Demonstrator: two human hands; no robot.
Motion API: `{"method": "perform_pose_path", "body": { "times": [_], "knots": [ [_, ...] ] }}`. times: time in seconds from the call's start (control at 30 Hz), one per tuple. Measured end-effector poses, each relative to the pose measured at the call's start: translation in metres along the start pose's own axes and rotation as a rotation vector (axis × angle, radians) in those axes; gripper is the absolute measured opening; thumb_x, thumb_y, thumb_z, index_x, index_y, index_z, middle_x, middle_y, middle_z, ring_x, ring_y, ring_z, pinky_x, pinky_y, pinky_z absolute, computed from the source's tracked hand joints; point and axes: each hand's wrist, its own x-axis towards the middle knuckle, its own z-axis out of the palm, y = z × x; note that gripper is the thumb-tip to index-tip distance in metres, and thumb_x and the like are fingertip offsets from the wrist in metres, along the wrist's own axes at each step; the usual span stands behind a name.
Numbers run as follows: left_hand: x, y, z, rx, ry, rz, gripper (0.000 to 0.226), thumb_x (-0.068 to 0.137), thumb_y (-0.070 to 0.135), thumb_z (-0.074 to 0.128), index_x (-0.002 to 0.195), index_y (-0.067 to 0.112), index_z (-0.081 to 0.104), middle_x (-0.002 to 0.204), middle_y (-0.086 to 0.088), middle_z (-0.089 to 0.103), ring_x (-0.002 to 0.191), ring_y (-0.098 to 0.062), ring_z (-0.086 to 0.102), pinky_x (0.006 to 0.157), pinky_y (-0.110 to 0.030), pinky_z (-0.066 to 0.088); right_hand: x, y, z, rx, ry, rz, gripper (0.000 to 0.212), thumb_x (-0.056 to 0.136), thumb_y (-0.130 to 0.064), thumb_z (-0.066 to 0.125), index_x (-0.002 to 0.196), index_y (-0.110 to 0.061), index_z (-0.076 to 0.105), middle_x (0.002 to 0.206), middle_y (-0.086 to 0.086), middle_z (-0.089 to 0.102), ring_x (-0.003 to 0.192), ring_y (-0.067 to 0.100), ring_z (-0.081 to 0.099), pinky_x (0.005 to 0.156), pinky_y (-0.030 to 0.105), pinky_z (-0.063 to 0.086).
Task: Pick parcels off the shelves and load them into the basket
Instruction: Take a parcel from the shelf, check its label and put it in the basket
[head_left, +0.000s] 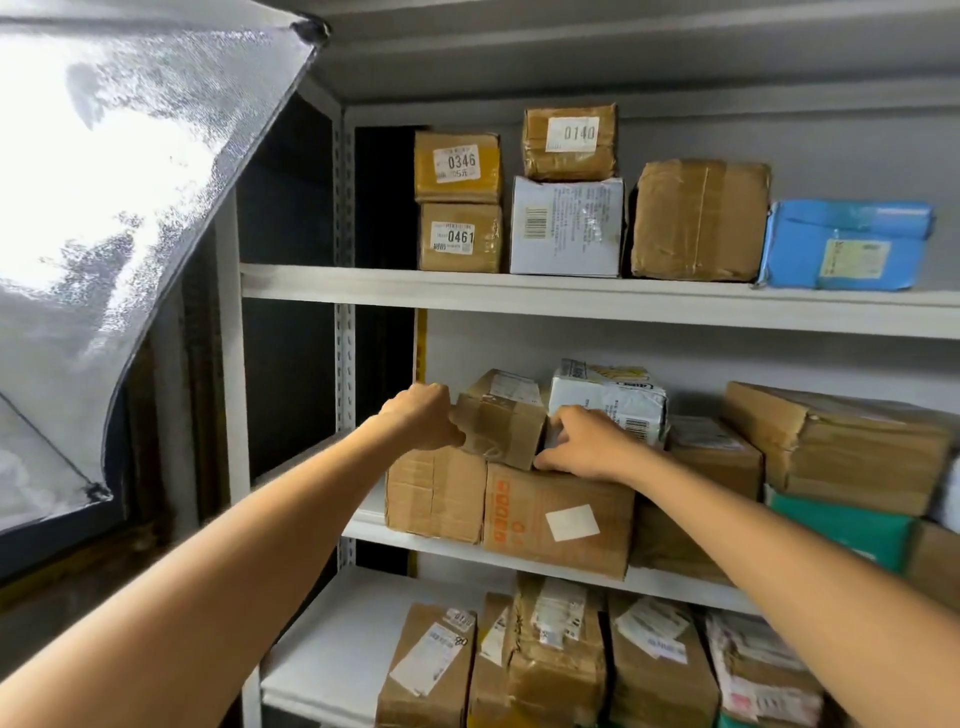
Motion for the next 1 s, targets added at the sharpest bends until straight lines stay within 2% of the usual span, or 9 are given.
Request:
{"method": "perform_pose_path", "body": {
  "times": [0.2, 0.37, 0.43, 0.53, 0.6, 0.67, 0.77, 0.87, 1.0],
  "knots": [
    [0.007, 0.009, 0.024, -0.418, 0.001, -0.062, 0.059, 0.082, 0.028, 0.071, 0.129, 0.004, 0.045, 0.119, -0.014, 0.058, 0.102, -0.027, 0.060, 0.087, -0.037, 0.055, 0.005, -0.003, 0.021, 0.087, 0.016, 0.056, 0.040, 0.078, -0.034, 0.074, 0.105, -0.011, 0.056, 0.096, 0.008, 0.063, 0.090, 0.023, 0.063, 0.075, 0.037, 0.054],
    [-0.005, 0.003, 0.023, -0.596, 0.103, -0.116, 0.044, 0.088, 0.047, 0.057, 0.107, 0.007, 0.056, 0.098, -0.015, 0.066, 0.085, -0.028, 0.066, 0.078, -0.041, 0.058, 0.002, -0.009, 0.028, 0.413, 0.134, 0.137, 0.043, 0.085, -0.037, 0.067, 0.109, -0.013, 0.041, 0.090, -0.001, 0.048, 0.086, 0.017, 0.049, 0.057, 0.024, 0.033],
    [-0.011, 0.000, 0.021, -0.780, 0.053, -0.152, 0.054, 0.087, 0.055, 0.055, 0.106, 0.005, 0.058, 0.097, -0.016, 0.068, 0.084, -0.029, 0.068, 0.075, -0.042, 0.059, 0.001, -0.010, 0.029, 0.541, 0.189, 0.154, 0.037, 0.092, -0.043, 0.059, 0.106, -0.015, 0.040, 0.086, -0.002, 0.045, 0.080, 0.013, 0.047, 0.059, 0.022, 0.035],
    [-0.018, -0.006, 0.019, -0.939, -0.094, -0.224, 0.066, 0.083, 0.061, 0.057, 0.112, 0.002, 0.060, 0.099, -0.017, 0.069, 0.083, -0.029, 0.071, 0.070, -0.040, 0.061, 0.005, -0.006, 0.036, 0.588, 0.229, 0.191, 0.039, 0.089, -0.050, 0.060, 0.089, -0.014, 0.048, 0.091, 0.005, 0.057, 0.085, 0.017, 0.057, 0.077, 0.034, 0.053],
    [-0.024, -0.008, 0.024, -0.923, -0.156, -0.249, 0.056, 0.081, 0.047, 0.068, 0.117, 0.005, 0.059, 0.105, -0.016, 0.068, 0.089, -0.028, 0.070, 0.074, -0.042, 0.060, 0.003, -0.005, 0.040, 0.600, 0.193, 0.207, 0.034, 0.087, -0.039, 0.068, 0.080, -0.020, 0.042, 0.081, -0.001, 0.050, 0.074, 0.010, 0.051, 0.071, 0.022, 0.046],
    [-0.027, -0.006, 0.031, -0.918, -0.179, -0.244, 0.052, 0.079, 0.030, 0.075, 0.124, 0.013, 0.054, 0.114, -0.013, 0.064, 0.097, -0.028, 0.068, 0.078, -0.046, 0.059, -0.003, -0.005, 0.040, 0.574, 0.115, 0.201, 0.030, 0.085, -0.023, 0.072, 0.103, -0.014, 0.049, 0.096, 0.001, 0.054, 0.085, 0.012, 0.055, 0.071, 0.015, 0.041],
    [-0.033, -0.001, 0.041, -0.919, -0.125, -0.254, 0.064, 0.074, 0.020, 0.080, 0.127, 0.023, 0.045, 0.122, -0.011, 0.056, 0.100, -0.027, 0.066, 0.071, -0.041, 0.060, -0.014, -0.006, 0.042, 0.543, 0.068, 0.152, 0.075, 0.086, -0.007, 0.070, 0.147, -0.006, 0.027, 0.144, 0.009, 0.043, 0.131, 0.024, 0.042, 0.096, 0.025, 0.037],
    [-0.040, 0.001, 0.045, -0.882, -0.023, -0.195, 0.069, 0.073, 0.016, 0.081, 0.130, 0.020, 0.043, 0.119, -0.007, 0.057, 0.100, -0.022, 0.063, 0.067, -0.030, 0.059, -0.018, -0.006, 0.047, 0.563, 0.062, 0.086, 0.089, 0.084, 0.001, 0.069, 0.153, -0.009, 0.015, 0.153, 0.010, 0.033, 0.139, 0.023, 0.032, 0.105, 0.024, 0.028],
    [-0.054, 0.006, 0.046, -0.839, 0.042, -0.077, 0.083, 0.078, 0.005, 0.075, 0.145, 0.020, 0.027, 0.096, 0.005, 0.056, 0.084, -0.010, 0.057, 0.051, -0.015, 0.051, -0.024, -0.004, 0.051, 0.607, 0.077, 0.025, 0.096, 0.081, 0.007, 0.069, 0.154, -0.010, 0.009, 0.157, 0.009, 0.025, 0.143, 0.020, 0.025, 0.104, 0.019, 0.022]
  ]
}}
